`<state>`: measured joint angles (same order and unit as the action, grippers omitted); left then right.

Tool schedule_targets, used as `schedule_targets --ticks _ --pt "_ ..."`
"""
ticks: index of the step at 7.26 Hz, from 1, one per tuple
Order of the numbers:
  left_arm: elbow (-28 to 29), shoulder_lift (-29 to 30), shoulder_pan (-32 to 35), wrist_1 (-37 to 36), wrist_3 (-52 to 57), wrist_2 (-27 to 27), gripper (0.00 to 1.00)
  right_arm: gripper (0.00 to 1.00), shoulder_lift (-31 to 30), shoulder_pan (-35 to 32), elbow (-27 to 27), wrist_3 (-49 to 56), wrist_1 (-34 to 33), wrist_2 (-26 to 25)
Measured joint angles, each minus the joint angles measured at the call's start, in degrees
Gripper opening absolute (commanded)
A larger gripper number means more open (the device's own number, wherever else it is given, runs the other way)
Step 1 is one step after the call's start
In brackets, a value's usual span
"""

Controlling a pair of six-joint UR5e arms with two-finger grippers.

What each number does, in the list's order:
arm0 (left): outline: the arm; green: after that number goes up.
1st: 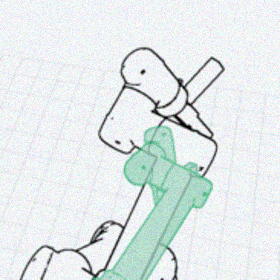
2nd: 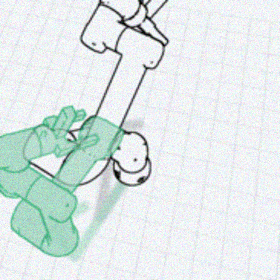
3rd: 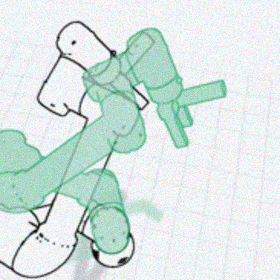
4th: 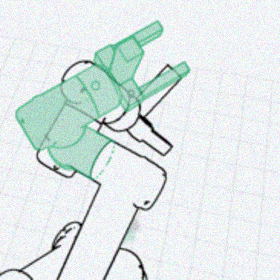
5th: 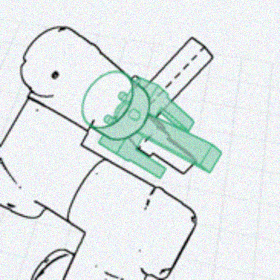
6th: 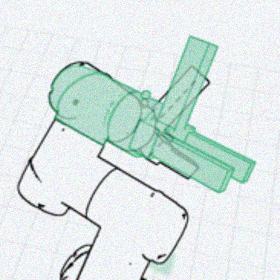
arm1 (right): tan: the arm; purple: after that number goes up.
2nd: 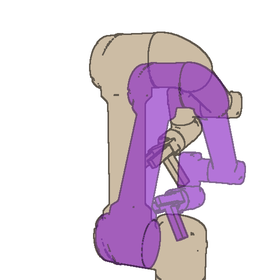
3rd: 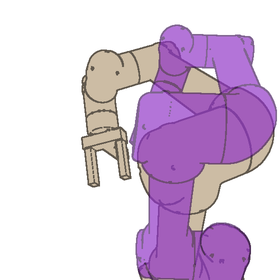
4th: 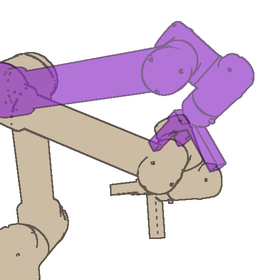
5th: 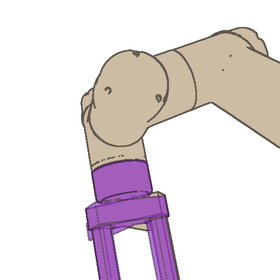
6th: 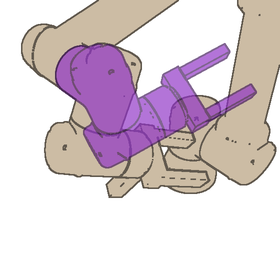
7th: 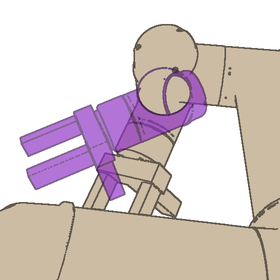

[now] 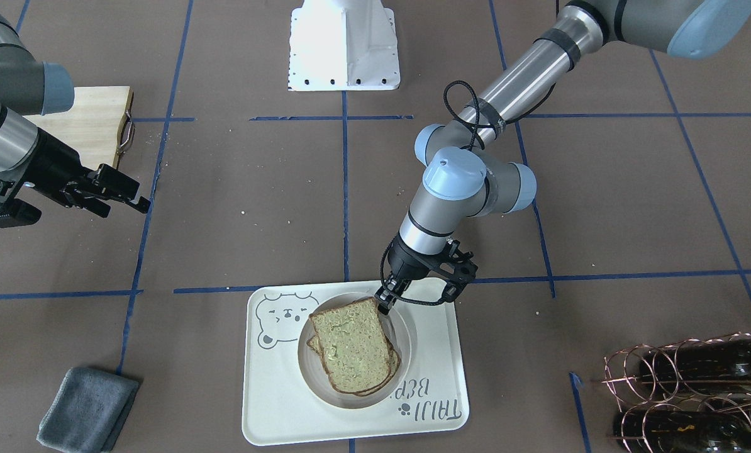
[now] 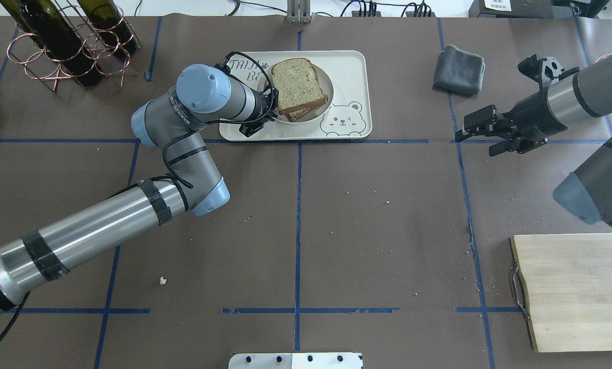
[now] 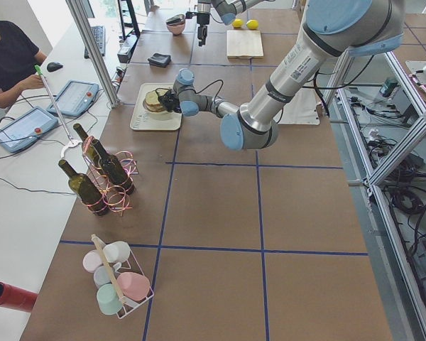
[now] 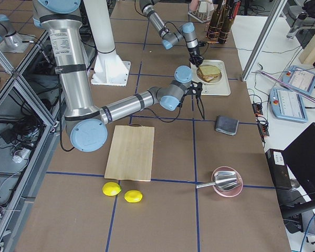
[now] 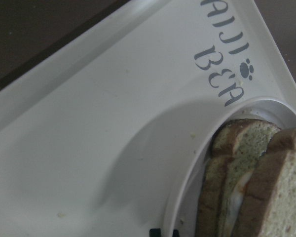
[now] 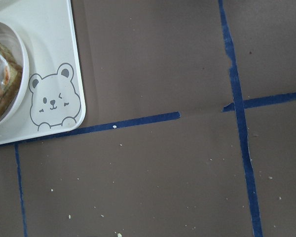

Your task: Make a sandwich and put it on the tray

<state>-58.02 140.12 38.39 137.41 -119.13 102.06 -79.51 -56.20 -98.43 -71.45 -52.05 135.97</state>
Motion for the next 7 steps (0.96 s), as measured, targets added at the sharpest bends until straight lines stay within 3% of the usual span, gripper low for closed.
schedule_targets --ticks 4,7 --pt "-2.5 -1.7 0.1 -0.2 3.2 0.1 0.48 1.00 0.0 -0.1 0.0 0.0 0.0 0.0" --pt "-17.5 -12.4 0.8 -3.8 8.9 0.5 0.48 1.00 -0.2 -0.3 -0.3 0.0 0.0 0.1"
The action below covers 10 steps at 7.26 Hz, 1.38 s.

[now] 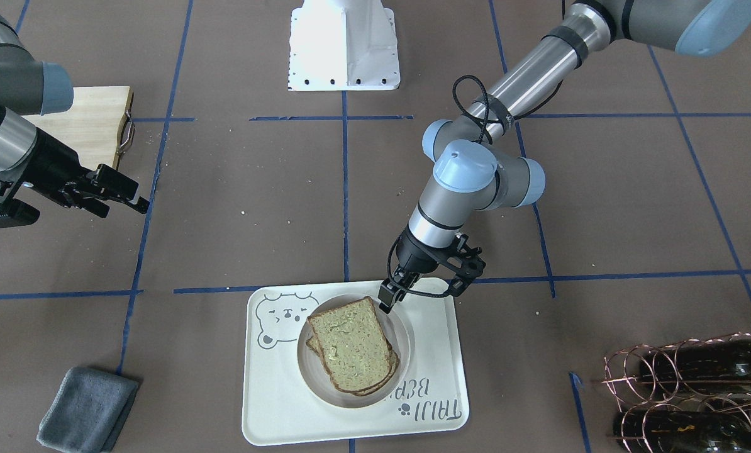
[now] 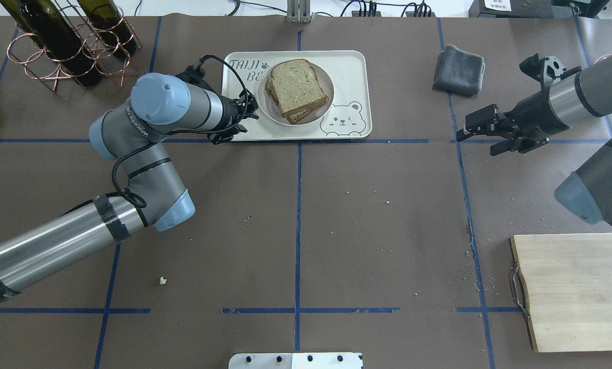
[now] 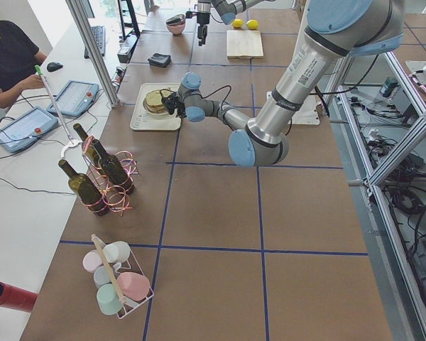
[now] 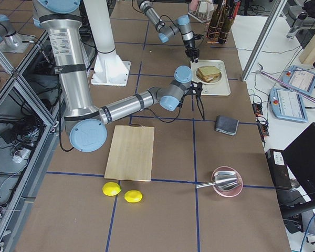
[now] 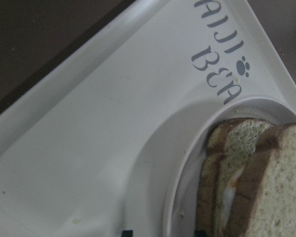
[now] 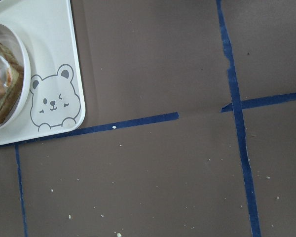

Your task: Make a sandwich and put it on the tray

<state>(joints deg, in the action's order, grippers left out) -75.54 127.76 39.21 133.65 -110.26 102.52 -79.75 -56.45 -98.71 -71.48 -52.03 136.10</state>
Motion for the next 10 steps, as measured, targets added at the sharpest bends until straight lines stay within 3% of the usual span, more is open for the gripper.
schedule_targets --ticks 3,5,7,10 --pt "-18.5 -16.6 1.4 -4.2 17.2 4.6 0.50 1.00 -3.3 -2.8 -3.0 1.2 -0.3 1.2" --pt "-27.1 -30.3 5.7 -4.0 37.6 9.3 0.55 1.00 -7.8 -7.3 -3.6 11.6 -1.3 2.6" --pt "-28.1 -39.1 16.2 -4.0 62.9 18.5 0.56 1.00 -11.3 -11.3 -3.6 29.3 -8.5 2.9" --pt "-24.9 -45.7 34.1 -8.9 94.3 28.1 0.56 1.00 -10.9 -18.6 -3.5 56.5 -28.8 3.0"
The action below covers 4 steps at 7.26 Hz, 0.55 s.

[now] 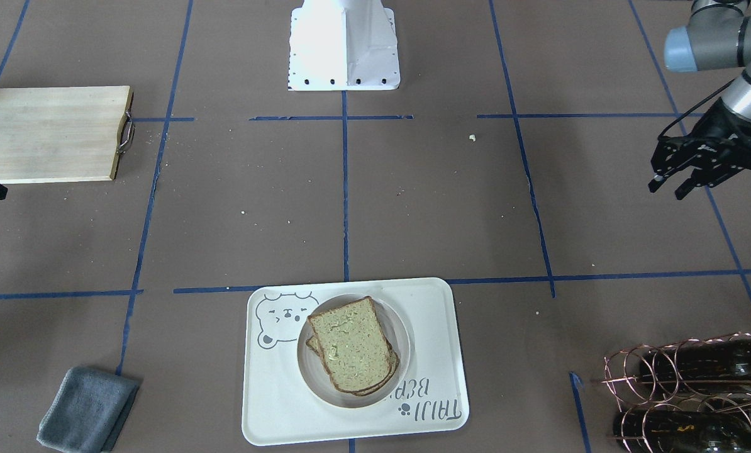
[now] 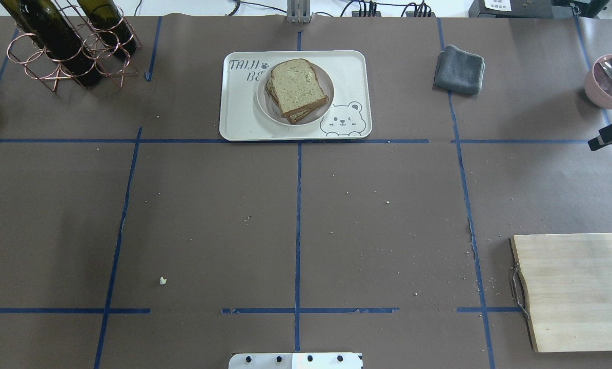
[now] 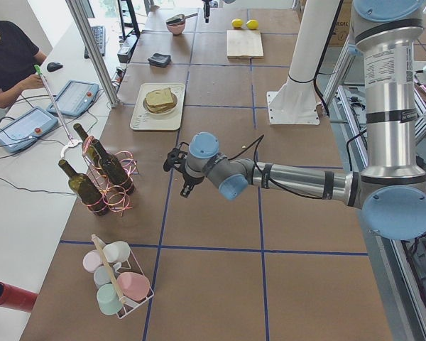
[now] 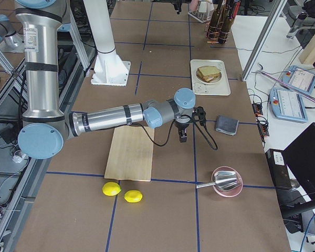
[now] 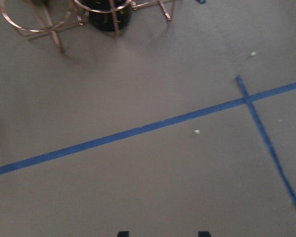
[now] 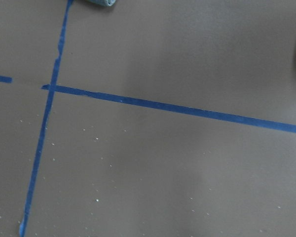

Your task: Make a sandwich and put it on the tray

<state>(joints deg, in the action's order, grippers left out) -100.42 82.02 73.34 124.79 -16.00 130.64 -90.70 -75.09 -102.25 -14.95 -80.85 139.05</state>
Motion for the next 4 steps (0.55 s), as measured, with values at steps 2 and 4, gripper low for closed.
schedule_targets --ticks 2,4 --pt "0.8 3.9 9.8 -18.7 18.2 2.5 0.58 1.00 1.7 -2.3 0.4 8.9 -9.0 -0.1" --pt "1.1 8.0 13.1 -32.3 23.7 5.8 0.63 1.00 2.4 -2.7 0.6 10.6 -11.1 0.1"
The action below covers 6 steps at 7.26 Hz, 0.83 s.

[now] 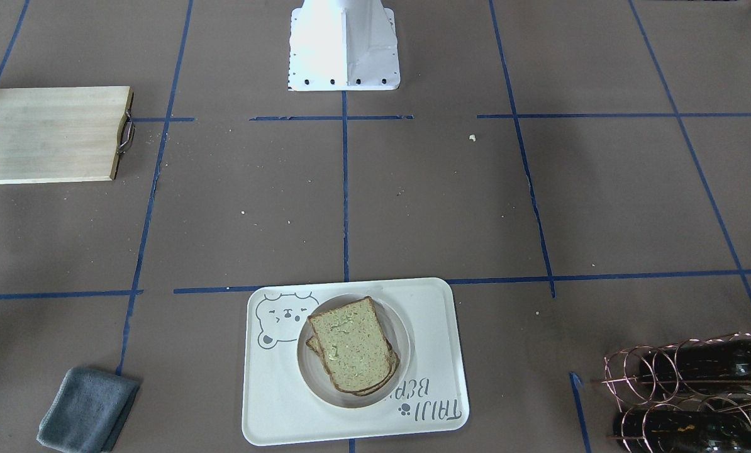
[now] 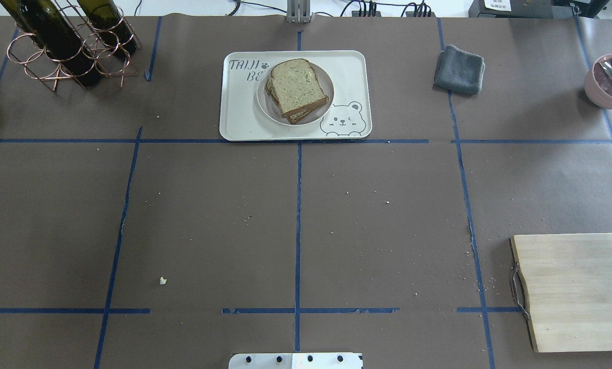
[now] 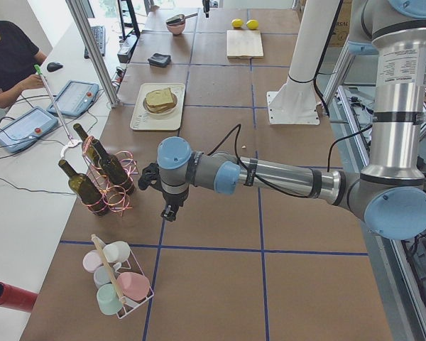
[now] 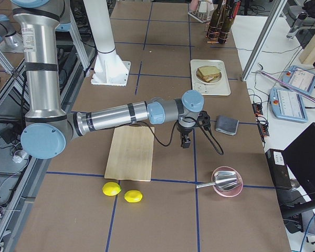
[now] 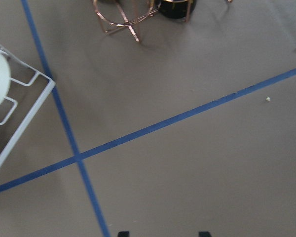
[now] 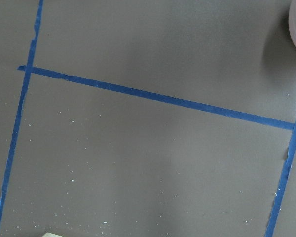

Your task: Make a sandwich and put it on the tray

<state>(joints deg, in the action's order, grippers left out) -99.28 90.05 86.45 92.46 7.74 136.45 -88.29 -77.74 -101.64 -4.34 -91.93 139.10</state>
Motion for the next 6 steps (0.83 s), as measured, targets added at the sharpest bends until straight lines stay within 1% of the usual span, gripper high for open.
schedule_targets --ticks 1,2,3,6 --pt "0.0 0.5 0.5 -2.6 0.5 2.2 0.63 1.00 0.5 0.6 -0.1 0.1 -1.1 0.1" --pt "0.1 0.3 0.8 -3.8 0.7 3.2 0.75 1.00 1.5 0.7 -0.3 0.7 -3.5 0.1" --pt "0.1 -0.4 0.9 -4.1 0.7 3.6 1.00 1.00 2.4 0.2 -0.4 1.9 -5.6 0.1" --pt "0.0 -3.3 0.9 -3.7 0.2 3.8 1.00 1.00 1.9 -1.4 -0.2 6.5 -6.8 -0.4"
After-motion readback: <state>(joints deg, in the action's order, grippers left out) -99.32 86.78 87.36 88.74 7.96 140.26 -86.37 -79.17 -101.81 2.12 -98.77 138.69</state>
